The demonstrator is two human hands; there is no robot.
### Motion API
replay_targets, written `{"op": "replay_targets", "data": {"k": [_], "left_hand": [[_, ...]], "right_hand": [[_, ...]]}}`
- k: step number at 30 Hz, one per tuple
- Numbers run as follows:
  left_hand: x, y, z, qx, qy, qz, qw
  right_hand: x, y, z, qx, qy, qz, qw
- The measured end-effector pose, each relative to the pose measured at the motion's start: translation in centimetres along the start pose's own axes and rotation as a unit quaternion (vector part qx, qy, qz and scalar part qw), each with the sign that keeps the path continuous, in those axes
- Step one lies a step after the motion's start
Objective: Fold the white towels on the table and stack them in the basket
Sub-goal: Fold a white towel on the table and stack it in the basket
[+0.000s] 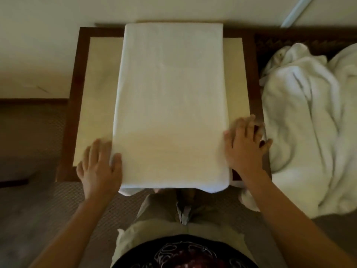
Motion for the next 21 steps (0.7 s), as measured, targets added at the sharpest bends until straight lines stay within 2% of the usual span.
{"op": "replay_targets", "data": {"k": [2, 3, 5, 8, 11, 13, 15, 18, 21], "left_hand": [[-1.1, 1.8, 2.6, 0.098, 0.087, 0.107, 0.986], [-1.5, 2.4, 4.1, 0.115, 0.155, 0.163, 0.968], [-2.4, 2.2, 7.2, 0.094, 0.289, 0.256, 0.918], [-3.9, 0.6, 9.0, 0.043, 0.389, 0.378, 0.839], [-4.7, -1.0, 8.2, -0.042, 0.417, 0.475, 0.773], [-5.1, -1.6, 7.6, -0.098, 0.417, 0.506, 0.749], [-5.6, -1.9, 7.3, -0.147, 0.407, 0.523, 0.734], [-5.7, -1.7, 7.5, -0.203, 0.378, 0.518, 0.74], [-5.1, -1.1, 7.6, -0.208, 0.344, 0.501, 0.766]], "right_hand": [[1.3, 1.6, 2.3, 0.049, -0.045, -0.081, 0.995], [1.8, 2.3, 4.0, 0.075, -0.069, -0.136, 0.985], [2.8, 3.1, 8.4, 0.109, -0.119, -0.226, 0.961], [3.0, 1.9, 13.6, 0.054, -0.198, -0.305, 0.93], [2.1, 1.0, 16.0, 0.006, -0.244, -0.375, 0.894], [2.0, 0.5, 16.2, 0.001, -0.27, -0.397, 0.877], [2.4, -0.1, 16.0, -0.013, -0.28, -0.394, 0.875], [2.9, -0.6, 15.5, -0.05, -0.286, -0.407, 0.866], [3.2, 0.3, 15.3, -0.047, -0.245, -0.414, 0.875]]}}
Point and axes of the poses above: each hand's wrist, its own z-axis away from the middle knuckle, its own y-axis out of the back of the hand, x = y × z, the point moved 4 cm from there along -z, towards the middle knuckle, and after that the axes turned 14 degrees about x, right-handed, at the moved point
